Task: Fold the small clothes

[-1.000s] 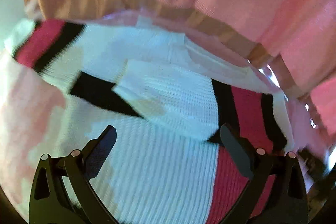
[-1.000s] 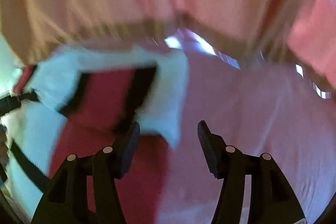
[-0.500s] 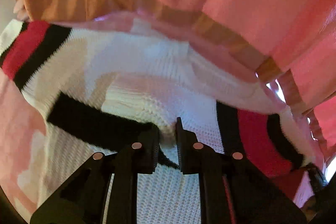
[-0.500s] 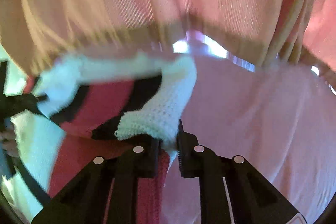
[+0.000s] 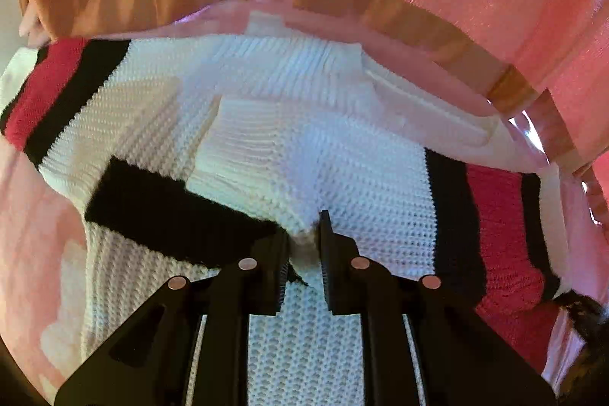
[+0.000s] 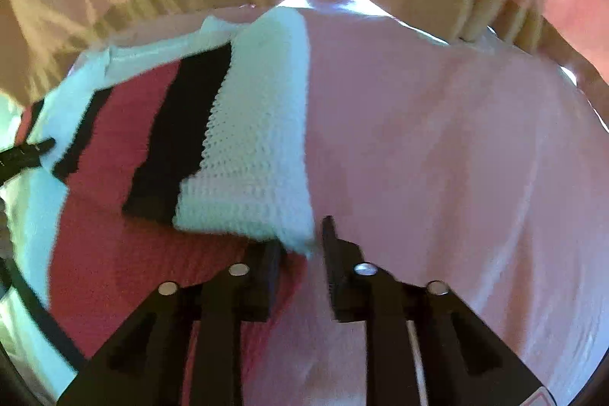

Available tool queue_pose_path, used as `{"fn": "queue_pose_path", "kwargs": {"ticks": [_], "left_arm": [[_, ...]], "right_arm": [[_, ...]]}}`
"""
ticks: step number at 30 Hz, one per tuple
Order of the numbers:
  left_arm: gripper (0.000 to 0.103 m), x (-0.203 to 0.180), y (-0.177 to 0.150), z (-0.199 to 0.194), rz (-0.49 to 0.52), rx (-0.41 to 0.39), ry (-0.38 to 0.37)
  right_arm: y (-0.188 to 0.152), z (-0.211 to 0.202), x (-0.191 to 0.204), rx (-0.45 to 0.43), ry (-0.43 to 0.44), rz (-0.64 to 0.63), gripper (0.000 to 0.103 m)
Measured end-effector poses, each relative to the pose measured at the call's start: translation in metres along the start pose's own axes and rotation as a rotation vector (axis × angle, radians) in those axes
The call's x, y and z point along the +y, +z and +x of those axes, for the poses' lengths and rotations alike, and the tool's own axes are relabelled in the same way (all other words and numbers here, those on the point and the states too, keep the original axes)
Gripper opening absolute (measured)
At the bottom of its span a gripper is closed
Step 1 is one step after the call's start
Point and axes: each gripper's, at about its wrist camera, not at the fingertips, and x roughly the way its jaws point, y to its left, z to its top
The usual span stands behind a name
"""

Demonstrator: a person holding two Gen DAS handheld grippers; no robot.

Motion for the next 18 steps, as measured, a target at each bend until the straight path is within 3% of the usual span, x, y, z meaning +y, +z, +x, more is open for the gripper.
{"fn": "queue_pose_path", "kwargs": {"ticks": [1,2,4,6,8,10,12,15,18], "left_arm": [[0.014,0.0,0.0,-0.002,0.001,-0.006,-0.002],[0.014,-0.001,0.0,-0.004,0.001,-0.014,0.002],[0.015,0.002,-0.001,0.0,-0.01,-0.005,0.01],[0.015,0.002,-0.002,0.002,-0.018,-0.001,0.016],[0.016,-0.001,-0.002,0.002,-0.006,-0.006,0.028],[0.017,-0.002,-0.003,0.002,-0.001,-0.008,0.027],[0.018,0.0,-0.004,0.001,-0.007,-0.007,0.018],[0.018,0.001,-0.003,-0.001,0.0,-0.01,0.012],[0.019,0.003,-0.003,-0.006,-0.018,-0.009,-0.013]], "right_arm": [[0.002,-0.023,0.002,-0.071,0.003,0.015,0.019],[0.004,-0.037,0.005,-0.116,0.01,0.021,0.026],[0.011,-0.049,0.013,-0.177,0.083,0.036,0.023],[0.019,-0.029,0.022,-0.142,0.126,0.038,0.01],[0.019,0.013,0.029,-0.032,0.079,0.011,0.0],[0.012,0.043,0.032,0.048,0.016,-0.022,0.0],[0.016,0.036,0.035,0.022,0.003,-0.033,0.0],[0.023,0.014,0.038,-0.056,0.068,-0.016,0.0],[0.012,0.048,0.032,0.043,-0.033,-0.057,0.0]]}}
